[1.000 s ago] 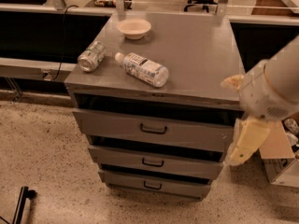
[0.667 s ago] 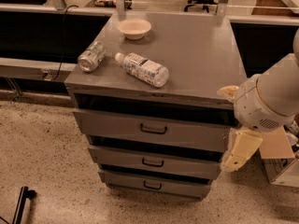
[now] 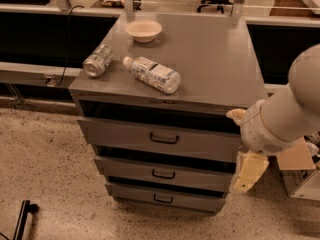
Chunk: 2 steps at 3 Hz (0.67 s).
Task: Open top drawer
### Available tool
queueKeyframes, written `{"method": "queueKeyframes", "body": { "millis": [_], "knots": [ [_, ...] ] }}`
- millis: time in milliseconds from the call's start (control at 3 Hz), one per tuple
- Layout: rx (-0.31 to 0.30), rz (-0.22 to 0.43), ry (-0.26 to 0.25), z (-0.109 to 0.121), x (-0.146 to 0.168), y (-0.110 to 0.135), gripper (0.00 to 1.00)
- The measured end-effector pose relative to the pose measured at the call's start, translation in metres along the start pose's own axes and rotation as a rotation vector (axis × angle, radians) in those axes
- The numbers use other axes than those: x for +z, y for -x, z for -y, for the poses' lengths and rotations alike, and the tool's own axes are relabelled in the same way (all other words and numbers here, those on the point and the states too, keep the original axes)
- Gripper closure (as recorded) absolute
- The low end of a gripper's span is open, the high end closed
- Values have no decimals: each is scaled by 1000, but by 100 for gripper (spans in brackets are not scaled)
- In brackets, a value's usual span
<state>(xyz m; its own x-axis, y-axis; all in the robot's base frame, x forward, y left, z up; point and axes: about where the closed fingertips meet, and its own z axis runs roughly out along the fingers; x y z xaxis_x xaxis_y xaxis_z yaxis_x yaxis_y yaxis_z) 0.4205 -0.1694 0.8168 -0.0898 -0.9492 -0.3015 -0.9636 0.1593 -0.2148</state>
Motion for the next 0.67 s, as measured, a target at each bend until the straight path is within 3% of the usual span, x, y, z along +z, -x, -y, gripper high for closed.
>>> {"method": "queueKeyframes", "body": {
  "millis": [333,667],
  "knots": [
    [-22,39,-38,0,51,-18,0],
    [-64,61,-82,14,82,-23,0]
  ]
}}
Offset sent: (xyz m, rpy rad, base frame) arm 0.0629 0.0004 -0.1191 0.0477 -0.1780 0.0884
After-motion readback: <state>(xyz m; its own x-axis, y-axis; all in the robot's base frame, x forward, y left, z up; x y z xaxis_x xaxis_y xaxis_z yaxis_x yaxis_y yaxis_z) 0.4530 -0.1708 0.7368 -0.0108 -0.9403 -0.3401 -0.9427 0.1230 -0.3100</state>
